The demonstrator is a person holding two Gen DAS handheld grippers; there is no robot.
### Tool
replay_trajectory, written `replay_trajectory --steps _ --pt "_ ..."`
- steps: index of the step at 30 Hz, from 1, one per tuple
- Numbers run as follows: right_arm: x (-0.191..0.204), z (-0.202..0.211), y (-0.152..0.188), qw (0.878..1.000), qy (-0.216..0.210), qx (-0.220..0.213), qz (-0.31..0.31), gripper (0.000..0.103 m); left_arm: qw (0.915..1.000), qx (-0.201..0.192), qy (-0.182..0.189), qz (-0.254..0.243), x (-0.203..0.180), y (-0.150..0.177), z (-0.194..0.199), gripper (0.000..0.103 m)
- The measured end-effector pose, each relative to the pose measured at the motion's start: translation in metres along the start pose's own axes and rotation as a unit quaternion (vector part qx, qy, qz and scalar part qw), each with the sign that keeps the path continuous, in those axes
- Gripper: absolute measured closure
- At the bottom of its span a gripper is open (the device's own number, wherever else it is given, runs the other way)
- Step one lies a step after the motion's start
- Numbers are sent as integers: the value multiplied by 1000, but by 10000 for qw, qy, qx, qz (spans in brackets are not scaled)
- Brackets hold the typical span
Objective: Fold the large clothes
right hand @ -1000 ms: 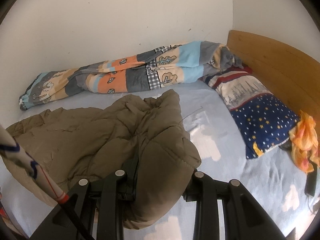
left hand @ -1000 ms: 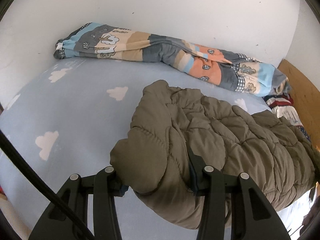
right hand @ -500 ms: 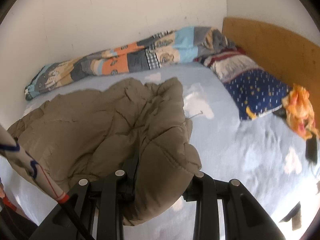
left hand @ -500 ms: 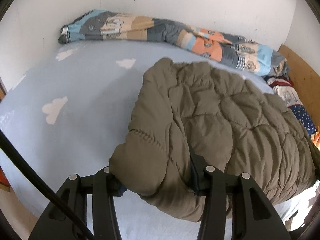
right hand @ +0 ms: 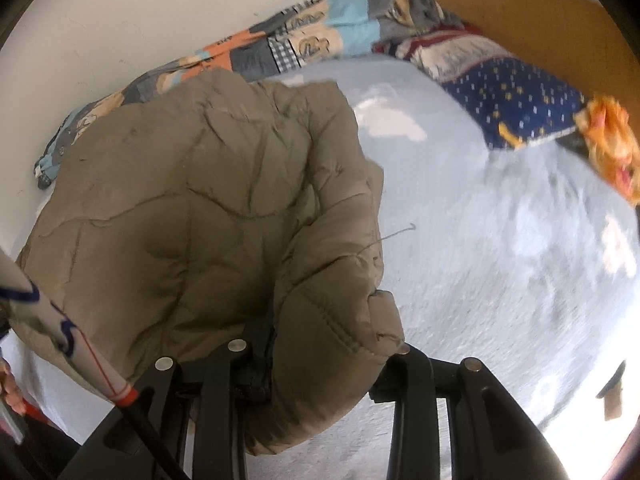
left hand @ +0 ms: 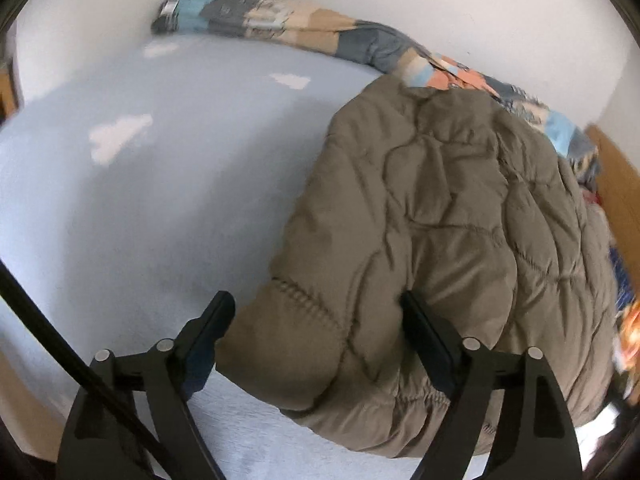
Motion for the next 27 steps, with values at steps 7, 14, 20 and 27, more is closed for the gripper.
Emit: replay_trajectory --steps 7,14,20,27 --pt "-39 -2 5 9886 -577 165 -1381 40 9872 643 619 1325 31 -2 -6 16" --pt "-73 21 16 9569 -1160 108 -2662 34 9656 706 1035 2279 64 -11 6 16" --pt "-84 41 15 9488 -1110 -127 -2955 34 9618 229 767 2616 88 -24 20 16" --pt "-46 97 -20 9745 -371 -1565 -1564 37 9947 -711 473 574 6 -40 46 16"
Point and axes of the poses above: each gripper's, at about its wrist camera, not at the fingertips, and z roughly against the way its jaws point, x to its left, y to its underside, the point moved 2 cm from there along -z, roughly the way its jaws point, and after that the axes turned 8 degrees about -x, right-handed, at the moved point
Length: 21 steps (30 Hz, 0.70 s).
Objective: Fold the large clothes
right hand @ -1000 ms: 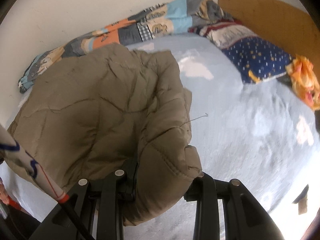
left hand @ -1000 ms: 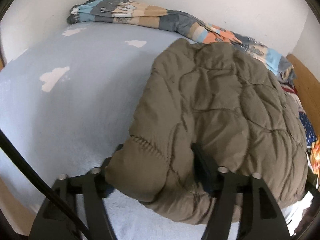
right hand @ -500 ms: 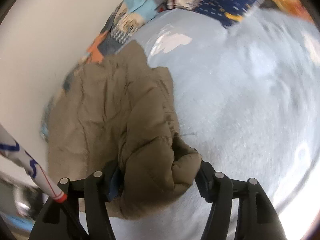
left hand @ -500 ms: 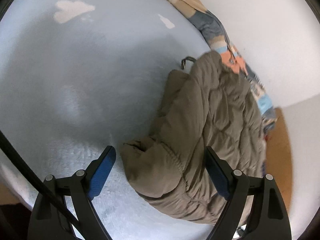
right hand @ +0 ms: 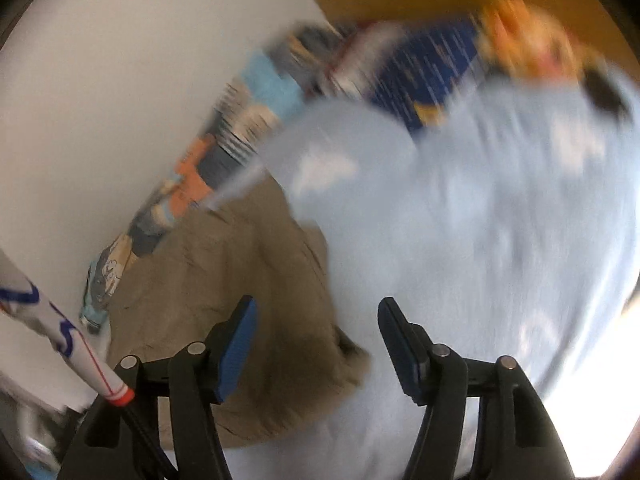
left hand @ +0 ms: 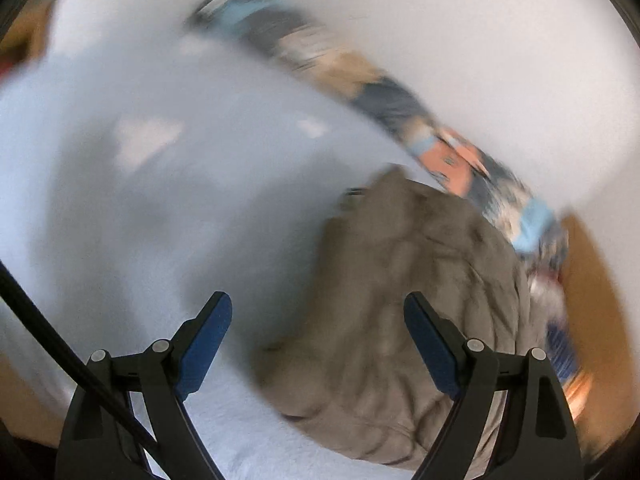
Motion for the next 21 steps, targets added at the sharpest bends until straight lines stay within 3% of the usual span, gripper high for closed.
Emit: replay_trajectory --steps 2,4,7,10,16,21 --pt "38 5 3 9961 -311 -165 806 37 9946 -155 172 -1016 -47 14 4 16" --pt "72 -3 17 9897 -650 -27 1275 37 9807 -190 410 -1901 -93 38 6 16" --pt "100 -23 39 9838 -838 334 1550 37 9650 -21 676 -2535 -135 68 -1 16" --pt "119 -37 52 9787 -859 459 1807 37 9556 118 660 -2869 -159 88 -12 16" --pt "124 -62 73 9751 -564 770 2000 37 9578 299 440 -2825 -161 95 -41 11" --pt "117 -88 88 9710 -419 1228 2009 33 9488 436 215 -3120 -157 111 -49 9"
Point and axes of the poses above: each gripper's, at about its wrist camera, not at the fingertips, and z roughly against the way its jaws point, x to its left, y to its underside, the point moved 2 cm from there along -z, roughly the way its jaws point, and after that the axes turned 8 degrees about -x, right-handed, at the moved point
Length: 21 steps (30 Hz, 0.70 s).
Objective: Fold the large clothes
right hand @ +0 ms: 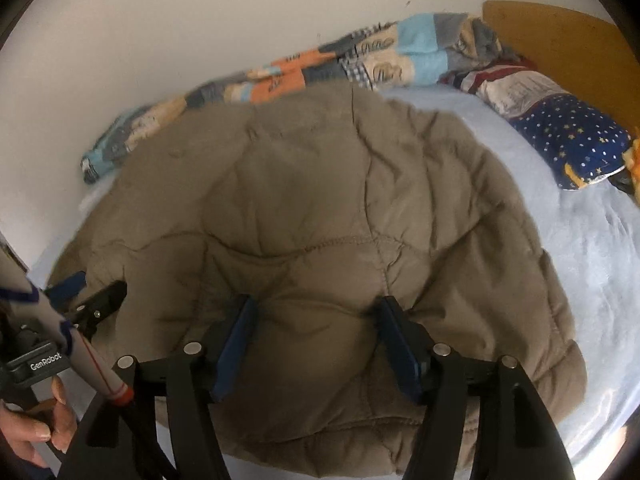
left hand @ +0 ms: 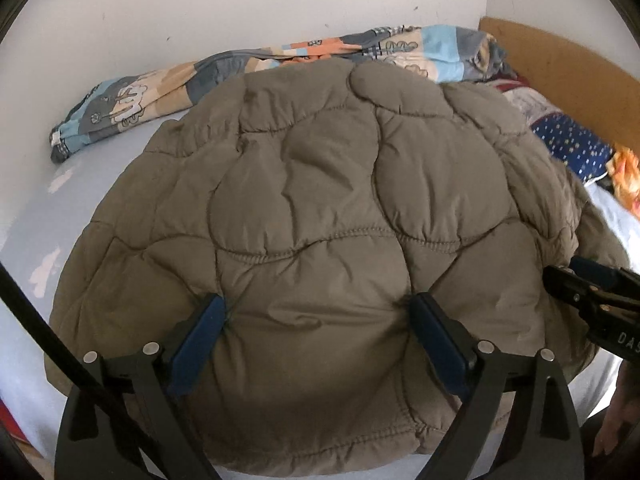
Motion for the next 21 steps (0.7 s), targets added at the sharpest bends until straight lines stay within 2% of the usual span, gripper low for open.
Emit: replay_trajectory --steps 6,13,17,21 --pt "0 -14 1 9997 66 215 99 32 9999 -10 -52 -85 -2 6 -3 8" --pt "-3 8 -2 10000 -20 -86 -20 31 9997 -178 -106 -106 -4 9 5 8" --pt "-13 38 -1 9989 310 -324 -98 31 9997 -198 -116 -131 -5 9 5 8" --pt "-28 60 5 9961 620 -449 -449 31 9996 -200 -119 -132 -5 9 6 8"
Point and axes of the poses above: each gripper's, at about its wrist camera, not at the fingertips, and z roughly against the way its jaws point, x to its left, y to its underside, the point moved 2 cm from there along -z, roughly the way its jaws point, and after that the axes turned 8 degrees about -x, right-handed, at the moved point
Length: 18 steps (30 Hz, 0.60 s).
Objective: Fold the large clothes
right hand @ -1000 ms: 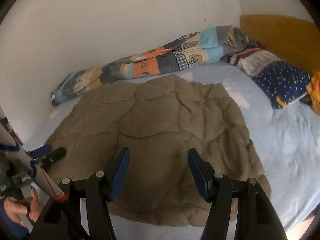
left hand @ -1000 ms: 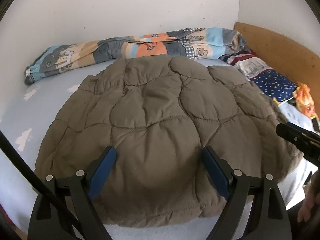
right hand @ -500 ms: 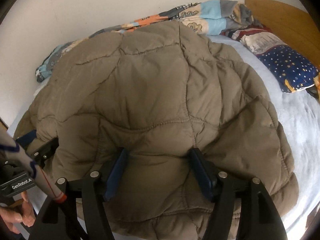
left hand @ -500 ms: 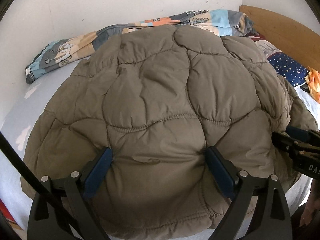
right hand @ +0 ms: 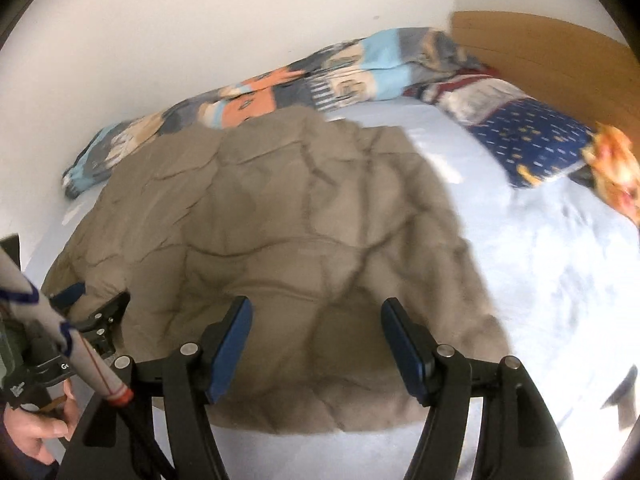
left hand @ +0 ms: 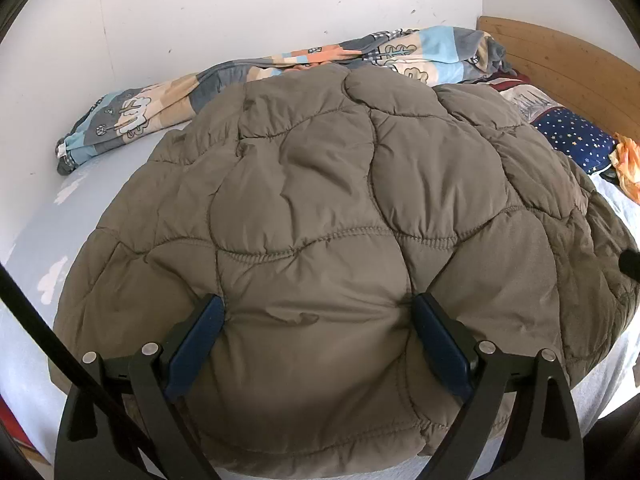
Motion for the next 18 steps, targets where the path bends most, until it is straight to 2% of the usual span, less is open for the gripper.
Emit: replay_trajectory --steps 5,11,15,18 --pt "-15 -15 15 9988 81 441 -200 31 10000 -32 -25 -41 -1 1 1 8" --pt "-19 -33 21 9973 63 690 -238 29 10000 -60 -15 -78 -1 2 3 8" --pt "-19 -31 15 9977 99 613 -263 28 10000 -58 -13 -62 -1 2 3 8" --pt "-11 -16 2 9998 149 143 -84 28 10000 -74 17 -21 -1 0 5 8"
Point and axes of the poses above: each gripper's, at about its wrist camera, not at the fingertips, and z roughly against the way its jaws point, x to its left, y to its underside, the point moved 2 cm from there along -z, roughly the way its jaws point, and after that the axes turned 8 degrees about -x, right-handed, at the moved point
